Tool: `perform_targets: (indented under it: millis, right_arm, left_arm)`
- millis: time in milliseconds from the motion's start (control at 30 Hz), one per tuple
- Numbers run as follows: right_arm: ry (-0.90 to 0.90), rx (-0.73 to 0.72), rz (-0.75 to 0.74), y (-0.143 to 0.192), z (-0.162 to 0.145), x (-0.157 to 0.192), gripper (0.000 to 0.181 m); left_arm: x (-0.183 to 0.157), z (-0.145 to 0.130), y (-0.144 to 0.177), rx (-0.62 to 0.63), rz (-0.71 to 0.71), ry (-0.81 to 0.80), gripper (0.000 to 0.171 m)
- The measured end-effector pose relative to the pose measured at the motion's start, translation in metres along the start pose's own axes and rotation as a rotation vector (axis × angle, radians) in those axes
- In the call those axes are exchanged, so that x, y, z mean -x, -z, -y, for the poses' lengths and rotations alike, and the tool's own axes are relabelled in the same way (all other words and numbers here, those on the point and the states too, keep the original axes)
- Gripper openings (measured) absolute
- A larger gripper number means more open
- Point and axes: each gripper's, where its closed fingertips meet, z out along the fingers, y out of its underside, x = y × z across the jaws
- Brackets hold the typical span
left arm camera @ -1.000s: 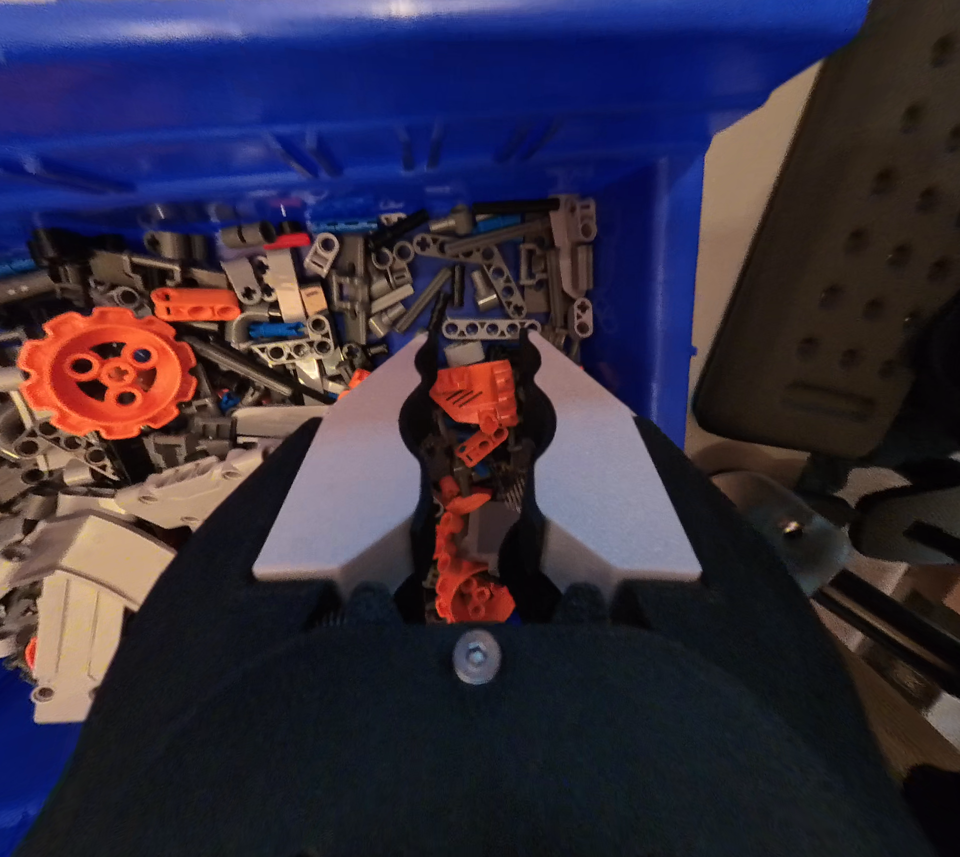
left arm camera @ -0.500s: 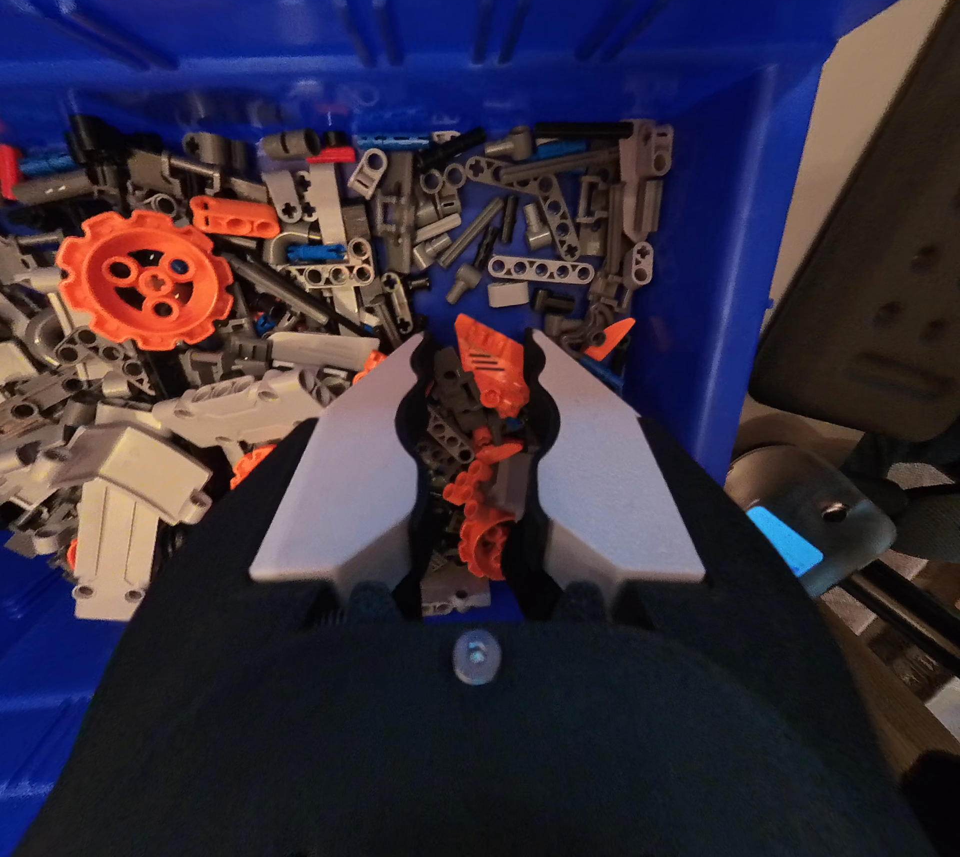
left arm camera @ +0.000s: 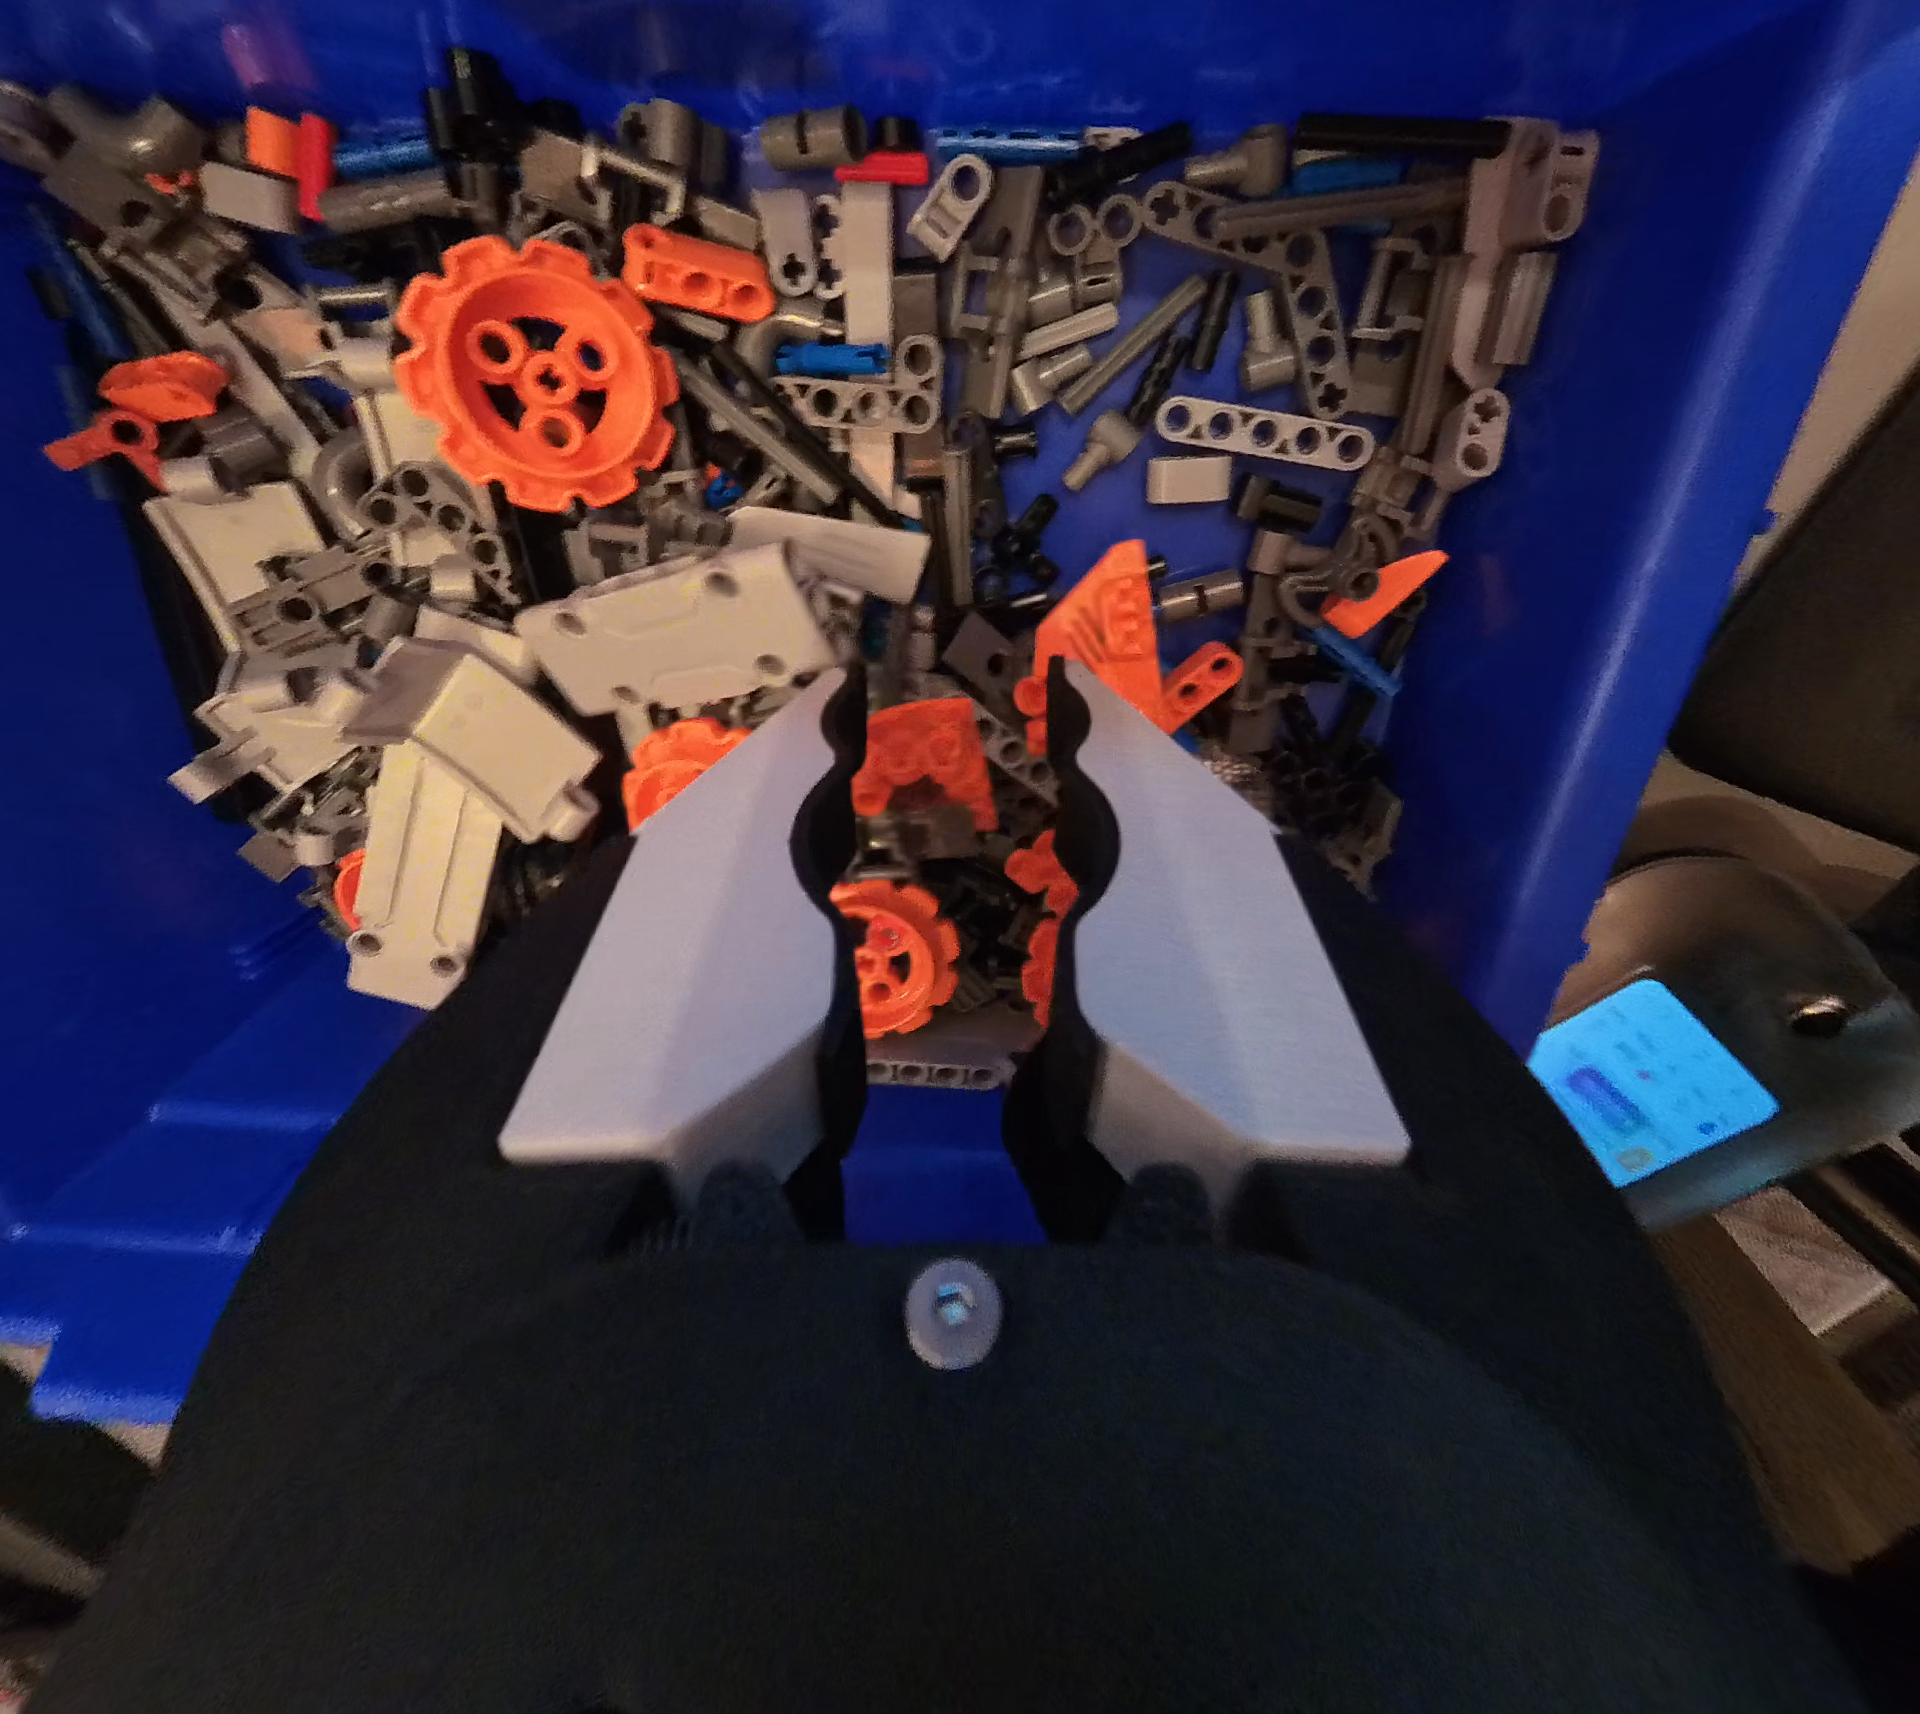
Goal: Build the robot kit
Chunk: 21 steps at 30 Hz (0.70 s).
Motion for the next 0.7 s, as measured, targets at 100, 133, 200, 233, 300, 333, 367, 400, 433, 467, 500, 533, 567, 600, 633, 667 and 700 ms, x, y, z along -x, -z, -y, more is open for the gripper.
perform_targets:
  millis: [100,133,200,233,300,333,367,400,433,467,500,533,567,600,633,667,700]
  right_arm:
    - [0.001,0.0,0.0,0.0,0.0,0.0,0.014]
    - [0.001,0.0,0.0,0.0,0.0,0.0,0.014]
    - [0.0,0.001,0.0,0.0,0.0,0.0,0.014]
    - [0.0,0.002,-0.001,0.0,0.0,0.0,0.014]
    - [0.001,0.003,0.0,-0.001,0.0,0.0,0.014]
    - [0.0,0.003,0.0,-0.001,-0.001,0.0,0.014]
    - [0.0,0.003,0.0,-0.001,-0.001,0.0,0.014]
    - [-0.001,0.003,0.001,-0.001,-0.001,0.0,0.014]
    - [-0.002,0.003,0.001,-0.001,-0.001,0.0,0.014]
    - [-0.002,0.003,0.001,-0.001,-0.001,0.0,0.014]
    - [-0.001,0.004,0.002,-0.001,-0.001,0.0,0.014]
    - [-0.001,0.004,0.002,-0.001,-0.001,0.0,0.014]
    - [-0.002,0.005,0.002,-0.001,-0.001,0.0,0.014]
    - [-0.002,0.004,0.003,-0.001,-0.001,0.0,0.014]
    - [-0.002,0.003,0.004,-0.001,-0.001,0.0,0.014]
    - [-0.002,0.002,0.005,-0.001,-0.001,0.0,0.014]
    - [-0.003,0.002,0.005,-0.001,-0.001,0.0,0.014]
  left_arm:
    - [0.007,-0.002,0.001,0.0,0.016,0.016,0.035]
    - [0.012,-0.004,0.001,0.009,0.038,0.021,0.033]
    - [0.019,-0.009,0.0,0.034,0.068,0.023,0.033]
    - [0.02,-0.009,0.0,0.035,0.07,0.023,0.033]
    - [0.023,-0.009,-0.002,0.034,0.074,0.029,0.034]
    - [0.024,-0.009,-0.002,0.034,0.075,0.029,0.034]
    - [0.027,-0.009,-0.002,0.033,0.082,0.028,0.034]
    - [0.03,-0.009,-0.002,0.037,0.094,0.028,0.033]
    - [0.032,-0.009,-0.002,0.039,0.096,0.027,0.034]
    - [0.033,-0.008,-0.003,0.038,0.095,0.027,0.034]
    - [0.035,-0.007,-0.005,0.036,0.09,0.029,0.035]
    - [0.037,-0.005,-0.005,0.026,0.087,0.034,0.036]
    - [0.039,-0.003,-0.006,0.023,0.091,0.037,0.036]
    - [0.042,-0.001,-0.007,0.017,0.095,0.039,0.036]
    - [0.044,0.001,-0.007,0.01,0.101,0.04,0.036]
    - [0.046,0.002,-0.007,0.009,0.104,0.042,0.036]
    - [0.047,0.003,-0.007,0.011,0.104,0.038,0.037]
